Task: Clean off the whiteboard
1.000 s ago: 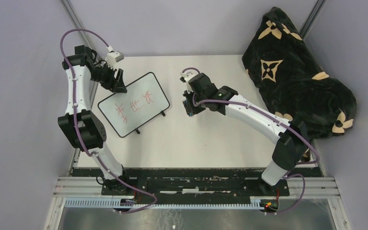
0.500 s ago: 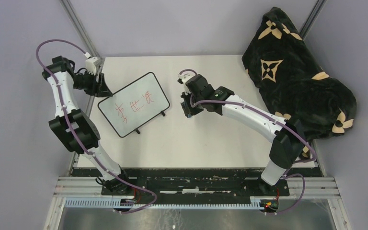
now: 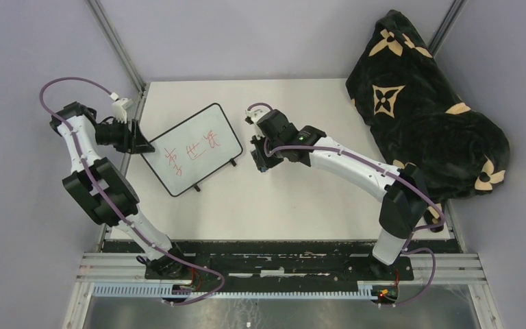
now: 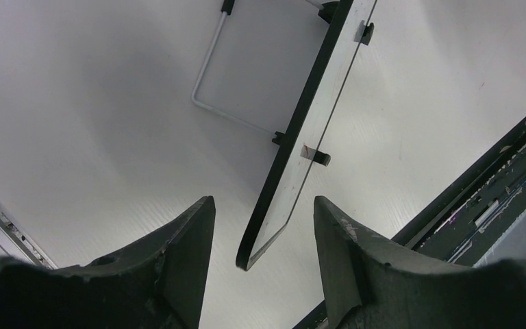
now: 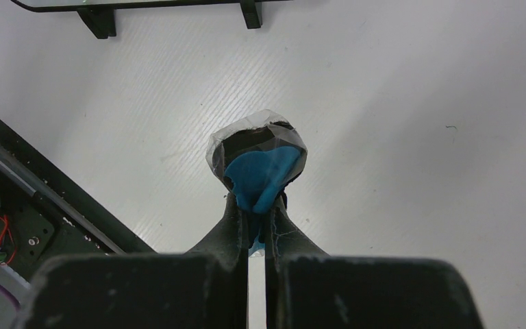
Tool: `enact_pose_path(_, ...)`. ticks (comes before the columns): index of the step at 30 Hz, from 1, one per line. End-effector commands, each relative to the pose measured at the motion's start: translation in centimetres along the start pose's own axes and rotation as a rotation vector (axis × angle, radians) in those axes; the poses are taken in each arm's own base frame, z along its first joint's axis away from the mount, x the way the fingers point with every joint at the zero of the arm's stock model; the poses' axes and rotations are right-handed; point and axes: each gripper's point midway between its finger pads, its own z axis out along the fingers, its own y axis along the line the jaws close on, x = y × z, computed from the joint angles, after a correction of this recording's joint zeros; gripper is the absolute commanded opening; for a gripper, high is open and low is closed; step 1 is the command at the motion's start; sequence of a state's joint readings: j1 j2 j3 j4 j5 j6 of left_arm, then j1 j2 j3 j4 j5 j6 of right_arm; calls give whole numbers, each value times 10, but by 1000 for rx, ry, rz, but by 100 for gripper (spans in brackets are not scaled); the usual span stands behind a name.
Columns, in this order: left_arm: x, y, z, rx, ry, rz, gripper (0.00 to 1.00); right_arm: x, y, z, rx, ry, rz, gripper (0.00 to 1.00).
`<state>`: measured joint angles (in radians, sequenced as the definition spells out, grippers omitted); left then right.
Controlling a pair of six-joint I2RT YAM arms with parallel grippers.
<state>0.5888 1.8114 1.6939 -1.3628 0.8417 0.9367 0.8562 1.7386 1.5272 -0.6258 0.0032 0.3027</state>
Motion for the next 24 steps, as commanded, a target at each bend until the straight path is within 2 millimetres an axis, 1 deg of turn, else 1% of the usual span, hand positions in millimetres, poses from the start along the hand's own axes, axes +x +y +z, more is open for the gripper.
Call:
enact_pose_path(1,-9,-9,-15,12,-56,79,61,-30,12,-6,-29,-84,6,0)
enact_pose_path(8,-4,-7,-16,28,-67,64,56,-32,14,-3,-30,-89,2,1)
enact_pose_path(13,0,-7,-14,46,-66,62,51,-38,16,8,-39,-96,-5,0)
enact_pose_path(18,4,-5,-14,56,-67,58,49,-52,25,20,-70,-109,-9,1)
enact_pose_path(24,9,-6,-12,64,-70,62,41,-70,31,35,-87,-132,-16,1)
